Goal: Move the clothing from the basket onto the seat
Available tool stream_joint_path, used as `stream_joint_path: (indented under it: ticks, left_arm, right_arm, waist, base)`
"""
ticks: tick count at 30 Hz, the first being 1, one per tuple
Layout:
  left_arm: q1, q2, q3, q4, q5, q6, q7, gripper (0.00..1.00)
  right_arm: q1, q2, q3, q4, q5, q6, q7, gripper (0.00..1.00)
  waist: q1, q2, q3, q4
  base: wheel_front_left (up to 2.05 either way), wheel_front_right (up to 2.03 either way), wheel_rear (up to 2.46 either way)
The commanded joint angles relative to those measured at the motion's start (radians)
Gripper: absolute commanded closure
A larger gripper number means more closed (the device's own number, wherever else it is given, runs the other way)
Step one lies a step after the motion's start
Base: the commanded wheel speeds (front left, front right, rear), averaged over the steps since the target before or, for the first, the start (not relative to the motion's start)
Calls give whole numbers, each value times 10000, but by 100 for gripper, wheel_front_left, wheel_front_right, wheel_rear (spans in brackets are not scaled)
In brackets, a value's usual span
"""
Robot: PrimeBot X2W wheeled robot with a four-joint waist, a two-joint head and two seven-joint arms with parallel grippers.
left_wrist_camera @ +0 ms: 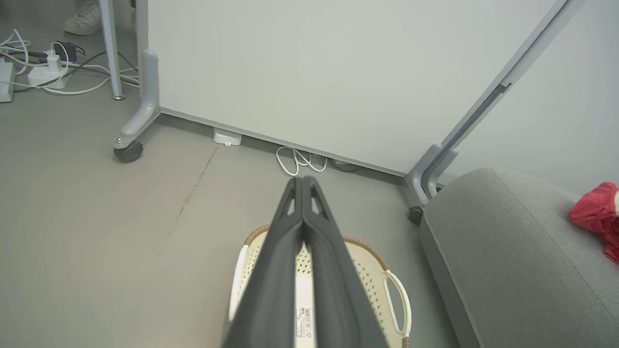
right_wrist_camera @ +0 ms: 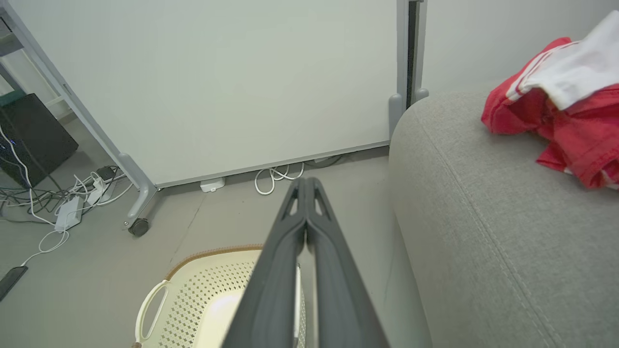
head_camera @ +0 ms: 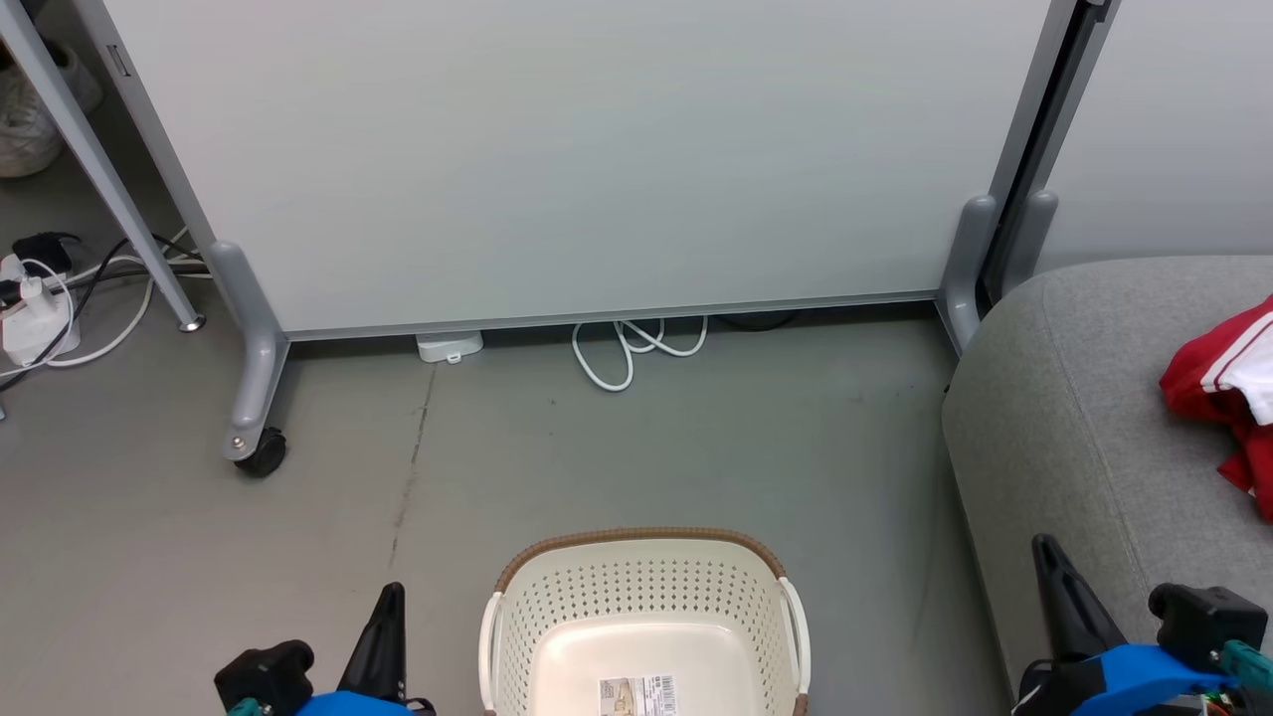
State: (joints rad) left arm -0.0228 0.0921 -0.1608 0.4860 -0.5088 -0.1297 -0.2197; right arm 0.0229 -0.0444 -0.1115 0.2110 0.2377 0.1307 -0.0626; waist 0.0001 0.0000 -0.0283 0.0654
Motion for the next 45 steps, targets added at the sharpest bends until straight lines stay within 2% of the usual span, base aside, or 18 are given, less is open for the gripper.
stream_joint_path:
  ticks: [1,16,45]
  left_arm:
    - [-285,17,164,-252,-392,-1,99,100]
    - [-429,-72,696,-710,-2557,-3,755,100]
    - [-627,-197,1481,-1371,-5752,-7,1743,100]
  right_arm:
    - [-244,-31,-24,-127,498,0,57,100]
    - [-455,-41,13,-83,3201,0,365,100]
    - [-817,-57,-6,65,7187,1,895,100]
  waist:
    - [-1,0,4,-10]
    - [-1,0,45,-93]
    - [-1,0,119,-248]
  base:
    - [0,0,0]
    - [0,0,0]
    - [0,0,0]
